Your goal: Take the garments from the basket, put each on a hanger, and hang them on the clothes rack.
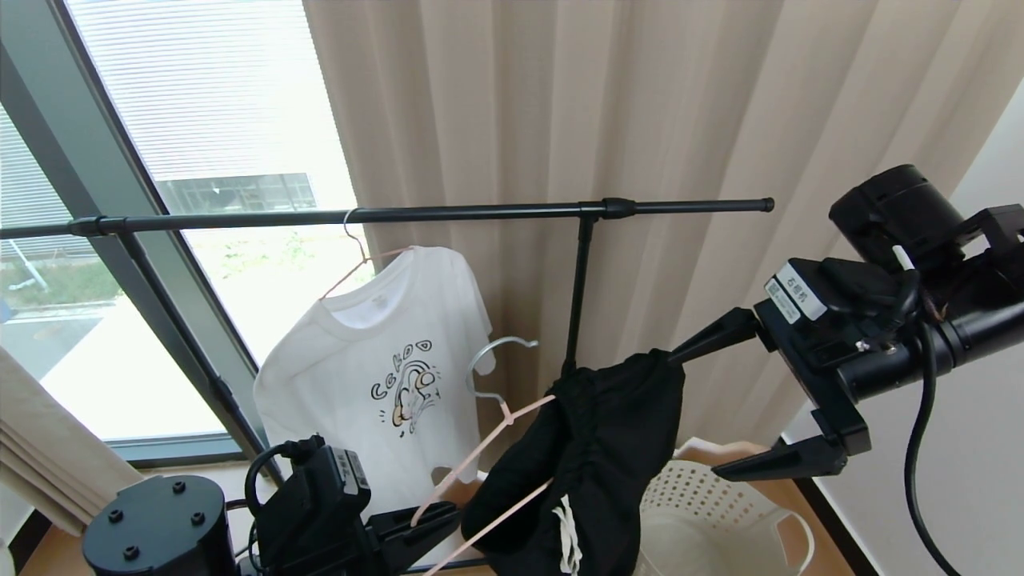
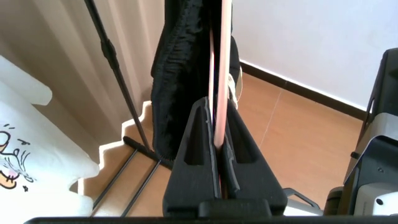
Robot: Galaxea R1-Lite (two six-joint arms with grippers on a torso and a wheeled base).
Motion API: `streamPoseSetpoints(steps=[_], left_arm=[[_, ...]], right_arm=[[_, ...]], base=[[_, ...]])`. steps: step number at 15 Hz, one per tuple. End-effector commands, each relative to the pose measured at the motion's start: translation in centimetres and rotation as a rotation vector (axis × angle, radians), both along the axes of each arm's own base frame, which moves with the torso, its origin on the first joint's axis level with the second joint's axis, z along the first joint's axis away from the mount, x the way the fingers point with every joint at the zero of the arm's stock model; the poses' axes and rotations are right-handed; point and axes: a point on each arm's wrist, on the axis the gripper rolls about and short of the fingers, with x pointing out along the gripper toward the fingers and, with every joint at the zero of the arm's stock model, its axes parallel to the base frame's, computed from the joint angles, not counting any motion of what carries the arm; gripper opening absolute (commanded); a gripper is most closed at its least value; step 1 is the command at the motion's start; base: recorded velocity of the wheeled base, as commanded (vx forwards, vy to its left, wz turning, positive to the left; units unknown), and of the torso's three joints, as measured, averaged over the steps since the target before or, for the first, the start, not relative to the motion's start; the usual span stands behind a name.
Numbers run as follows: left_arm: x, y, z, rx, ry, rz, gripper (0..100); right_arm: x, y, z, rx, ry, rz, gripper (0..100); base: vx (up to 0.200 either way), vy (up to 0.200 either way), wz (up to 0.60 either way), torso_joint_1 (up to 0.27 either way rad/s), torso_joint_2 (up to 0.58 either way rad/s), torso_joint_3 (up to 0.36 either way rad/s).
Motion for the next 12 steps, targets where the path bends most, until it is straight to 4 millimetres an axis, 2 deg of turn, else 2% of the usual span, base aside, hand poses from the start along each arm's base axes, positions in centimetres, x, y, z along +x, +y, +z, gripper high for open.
streamPoseSetpoints(steps=[1, 7, 12], left_arm=[[0.0, -0.1, -0.3, 0.008, 0.01, -0.004, 0], [-0.8, -1.1, -0.3, 0.012, 0.003, -0.071, 0], [-1.1, -1.3, -0.2, 0.01, -0.002, -0.089, 0]], right_arm=[[0.8, 0.0, -0.2, 0.011, -0.028, -0.013, 100], [3.2, 1.9, -1.9, 0.001, -0.002, 0.02, 100], [2.7, 3.5, -2.4, -0.007, 0.025, 0.07, 100]], base=[[0.0, 0.0, 0.0, 0.0, 0.0, 0.0], [0.0, 0.0, 0.0, 0.0, 0.0, 0.0], [0.0, 0.0, 0.0, 0.0, 0.0, 0.0]])
